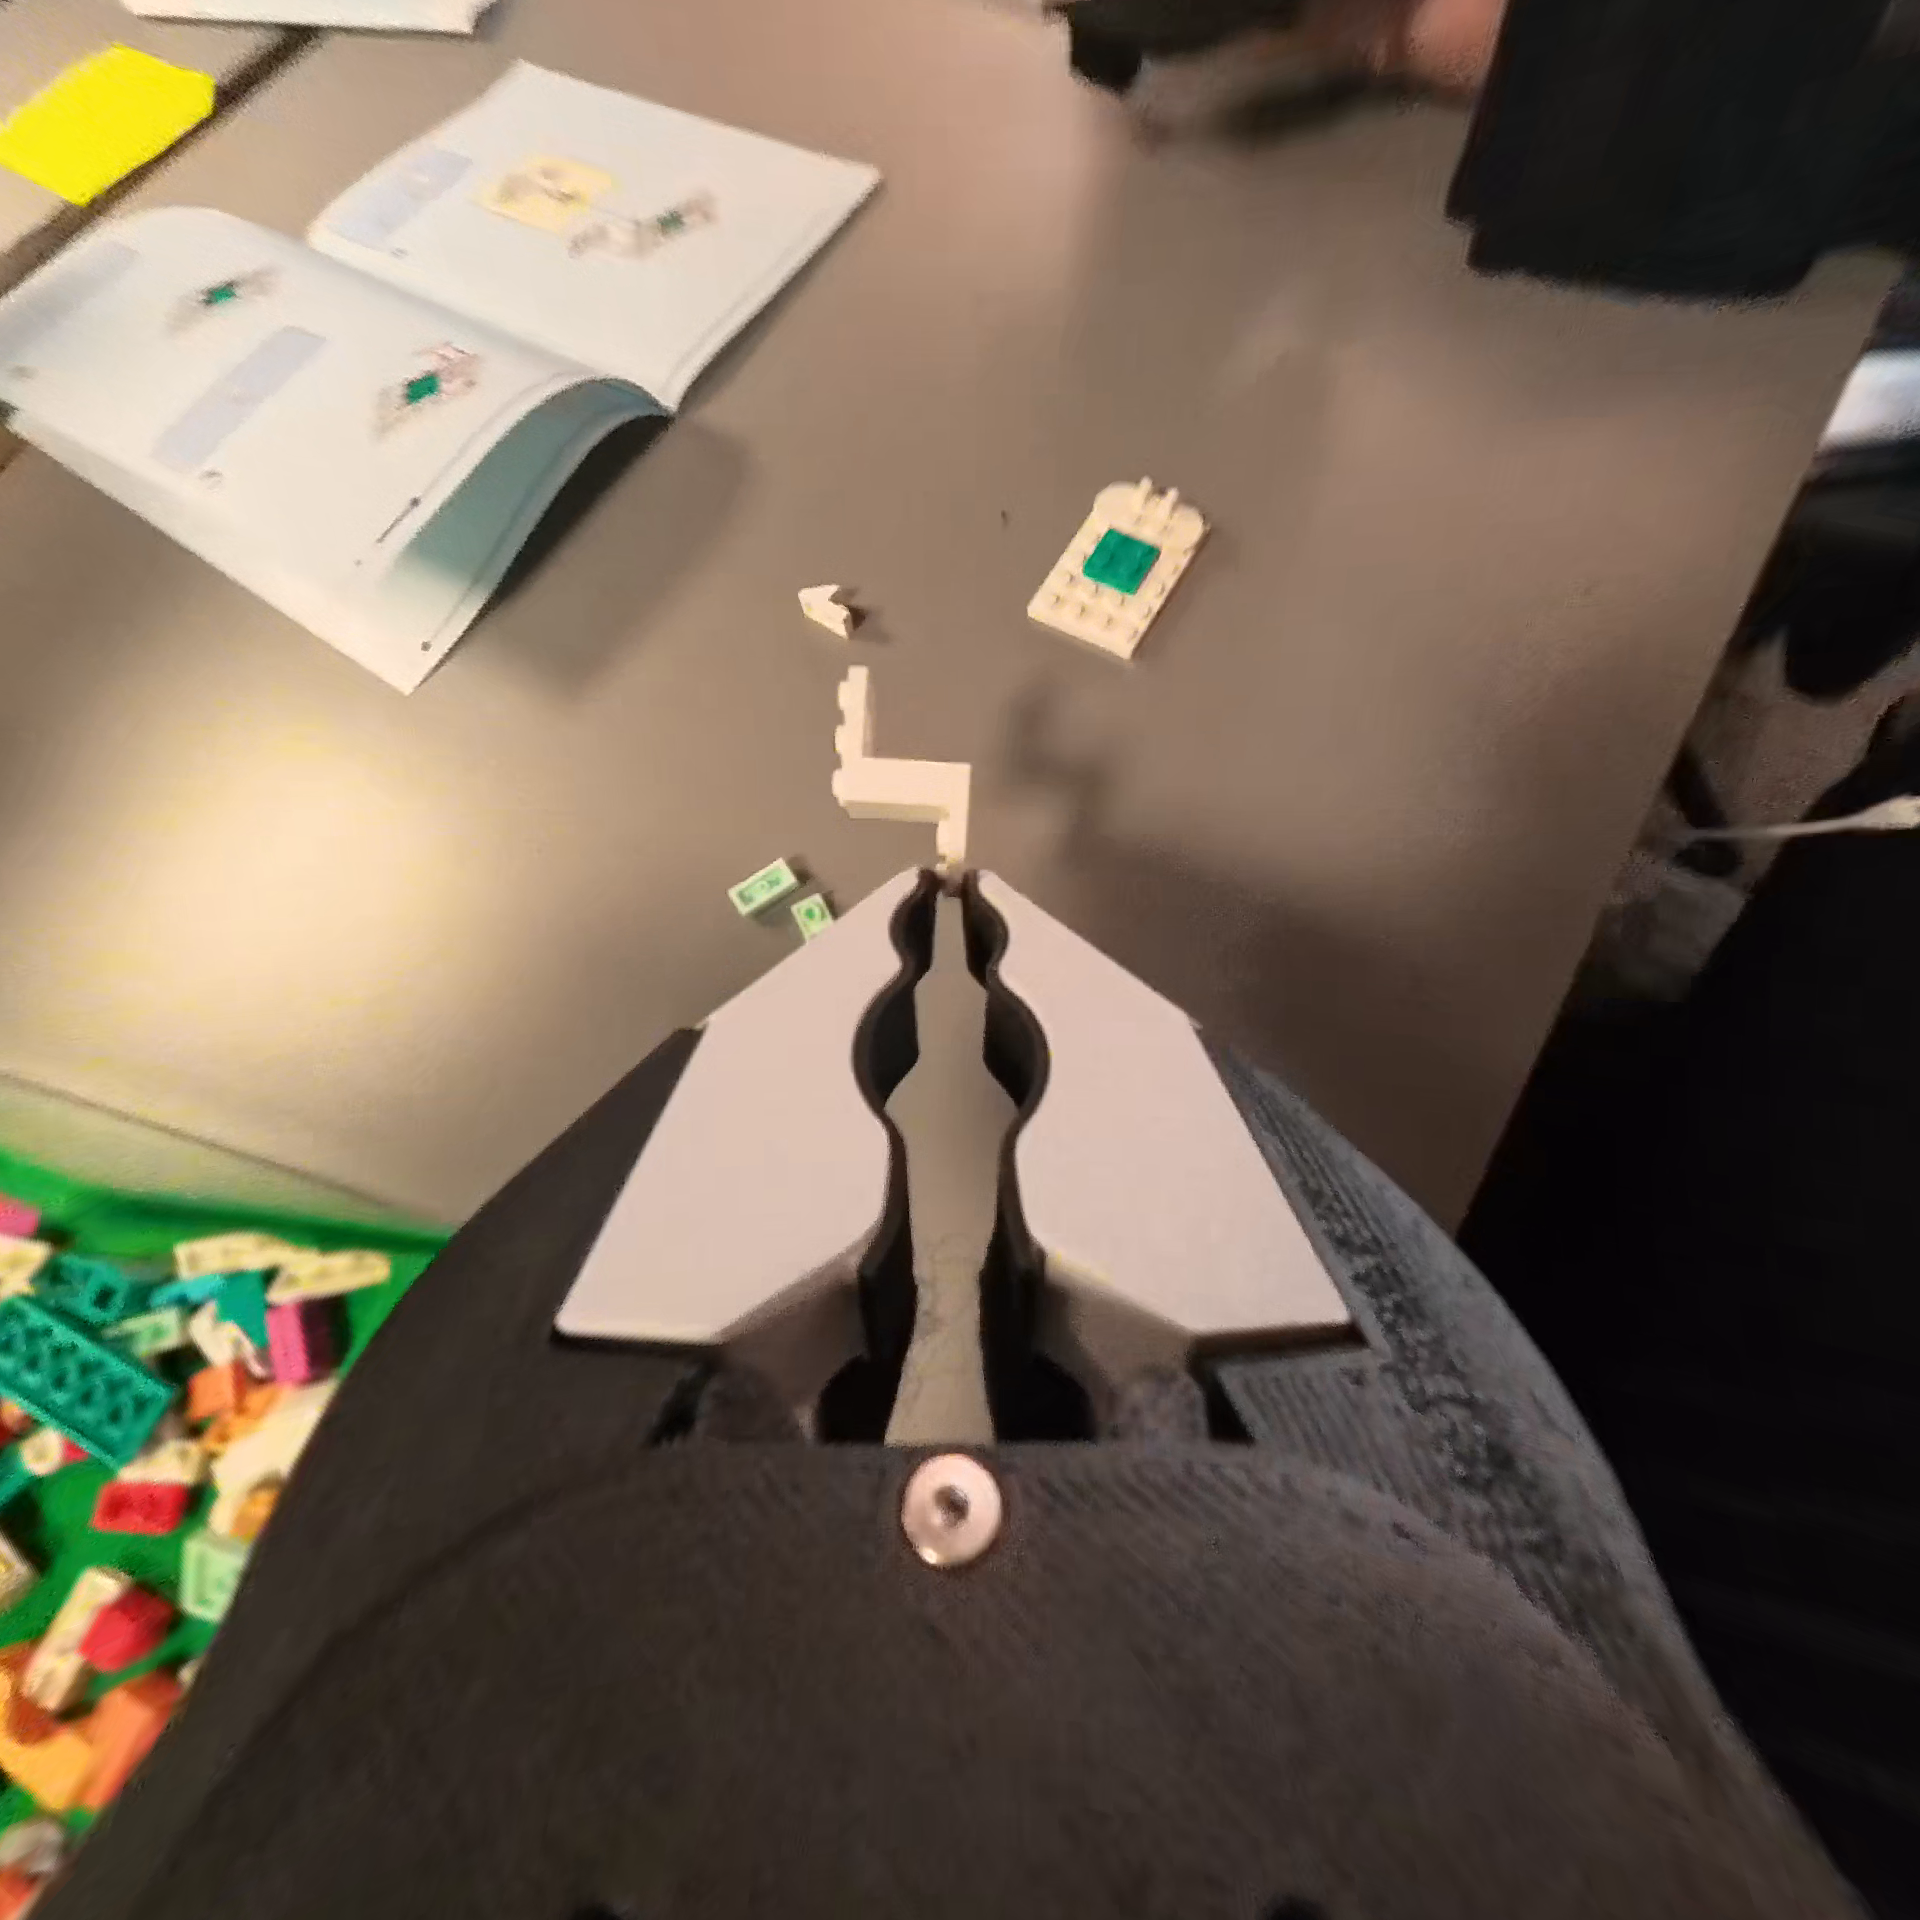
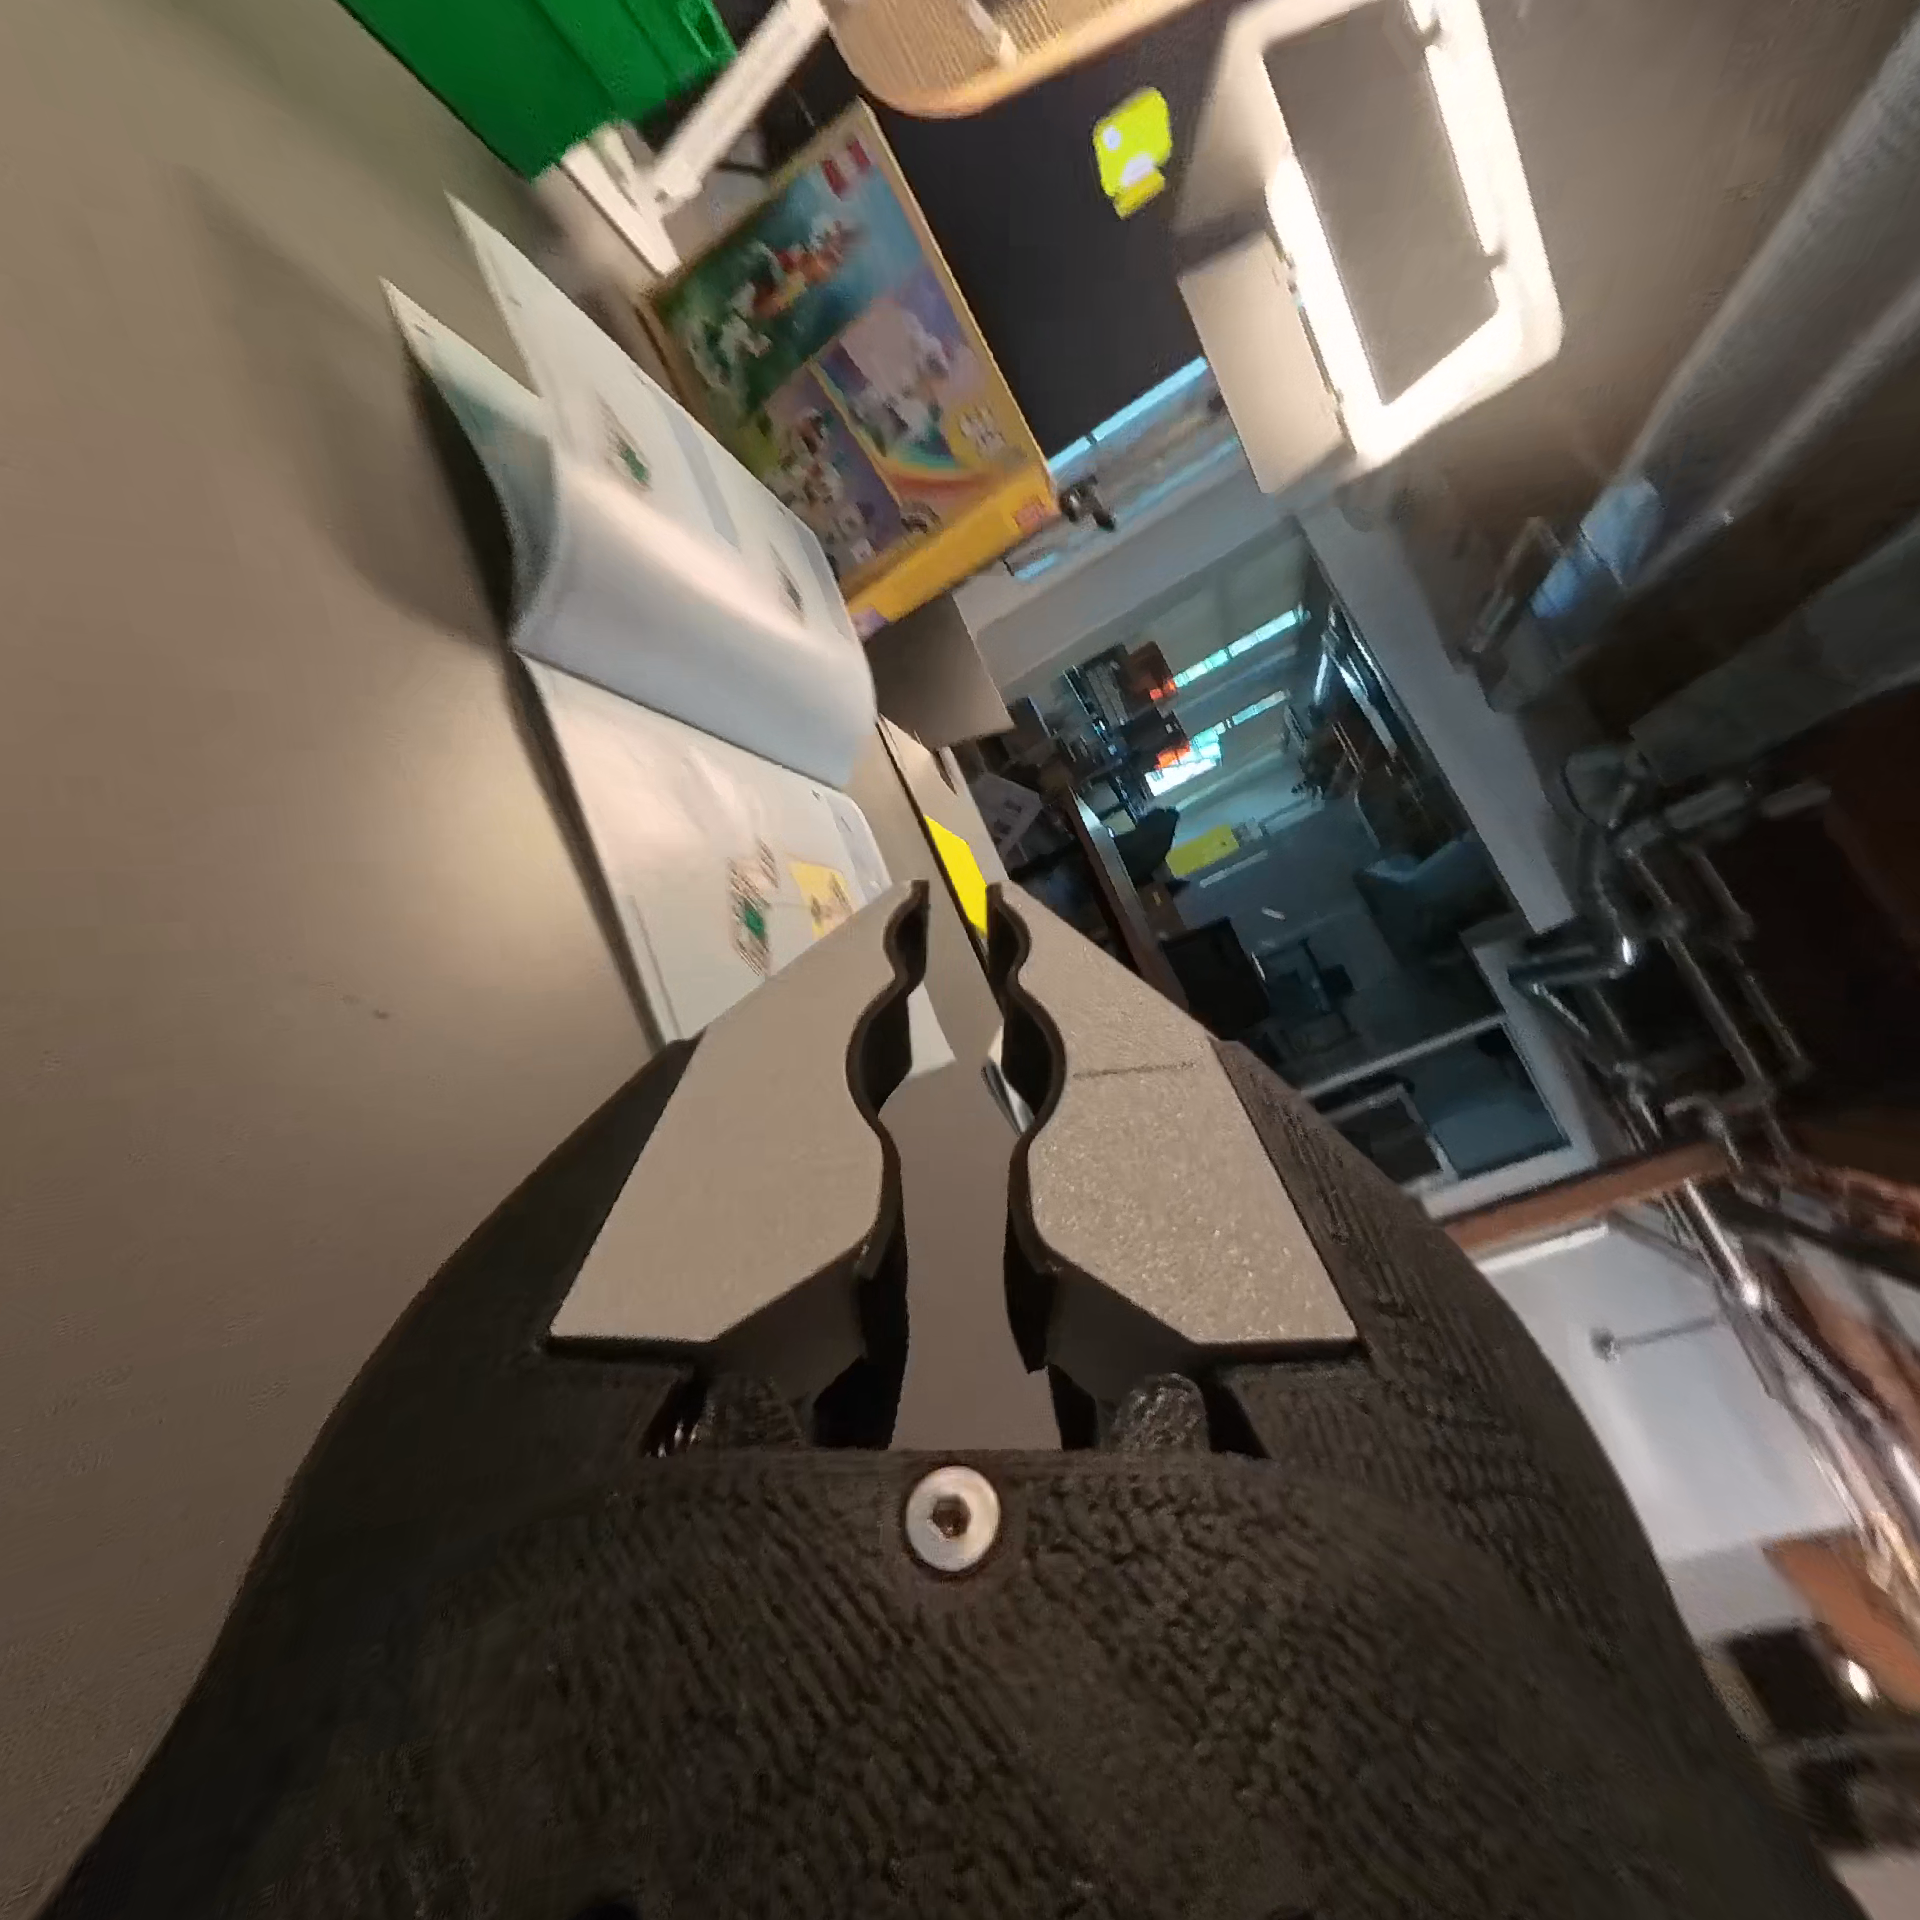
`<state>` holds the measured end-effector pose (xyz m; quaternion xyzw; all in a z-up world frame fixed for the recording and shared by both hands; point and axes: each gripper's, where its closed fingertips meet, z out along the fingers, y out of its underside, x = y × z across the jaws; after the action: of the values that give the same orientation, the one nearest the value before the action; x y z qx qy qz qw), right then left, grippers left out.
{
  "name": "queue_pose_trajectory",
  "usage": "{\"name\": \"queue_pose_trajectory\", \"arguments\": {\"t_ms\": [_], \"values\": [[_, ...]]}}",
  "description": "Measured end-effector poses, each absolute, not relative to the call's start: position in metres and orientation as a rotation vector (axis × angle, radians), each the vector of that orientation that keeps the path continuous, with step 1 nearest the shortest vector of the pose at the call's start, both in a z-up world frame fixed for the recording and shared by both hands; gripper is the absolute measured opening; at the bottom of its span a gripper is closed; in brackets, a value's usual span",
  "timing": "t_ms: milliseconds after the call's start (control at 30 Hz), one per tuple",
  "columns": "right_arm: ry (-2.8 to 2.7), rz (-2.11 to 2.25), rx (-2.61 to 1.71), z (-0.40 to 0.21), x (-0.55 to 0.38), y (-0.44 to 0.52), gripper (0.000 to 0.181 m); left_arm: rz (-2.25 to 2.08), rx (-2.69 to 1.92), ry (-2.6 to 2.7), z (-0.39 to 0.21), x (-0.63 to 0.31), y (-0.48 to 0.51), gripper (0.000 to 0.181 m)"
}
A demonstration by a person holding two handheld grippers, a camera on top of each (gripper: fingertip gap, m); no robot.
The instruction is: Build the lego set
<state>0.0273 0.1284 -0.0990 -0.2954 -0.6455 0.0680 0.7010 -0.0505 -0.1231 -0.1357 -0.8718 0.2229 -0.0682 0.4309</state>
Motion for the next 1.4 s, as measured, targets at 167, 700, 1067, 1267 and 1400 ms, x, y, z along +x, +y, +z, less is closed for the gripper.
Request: {"name": "queue_pose_trajectory", "arguments": {"t_ms": [167,700,1067,1267,1400], "values": [[-1.68,0.304,-0.607,-0.115,-0.005,0.062,0.015,-0.26,-2.025,0.308,-0.122,-0.057,-0.142,0.004],[-2.224,0.928,-1.408,-0.172,-0.091,-0.088,0.013,-0.429,-1.741,-0.179,-0.106,-0.099,-0.179,0.003],[-2.207,0.912,-1.396,-0.177,-0.092,-0.089,0.006,-0.629,-1.685,-0.254,-0.106,-0.086,-0.173,0.003],[-2.072,0.956,-1.289,-0.152,-0.062,-0.075,0.006,-0.865,-1.63,-0.161,-0.086,-0.04,-0.157,0.003],[-1.957,0.93,-1.232,-0.128,-0.034,-0.048,0.006,-1.015,-1.587,-0.056,-0.071,0.0,-0.138,0.003]]}}
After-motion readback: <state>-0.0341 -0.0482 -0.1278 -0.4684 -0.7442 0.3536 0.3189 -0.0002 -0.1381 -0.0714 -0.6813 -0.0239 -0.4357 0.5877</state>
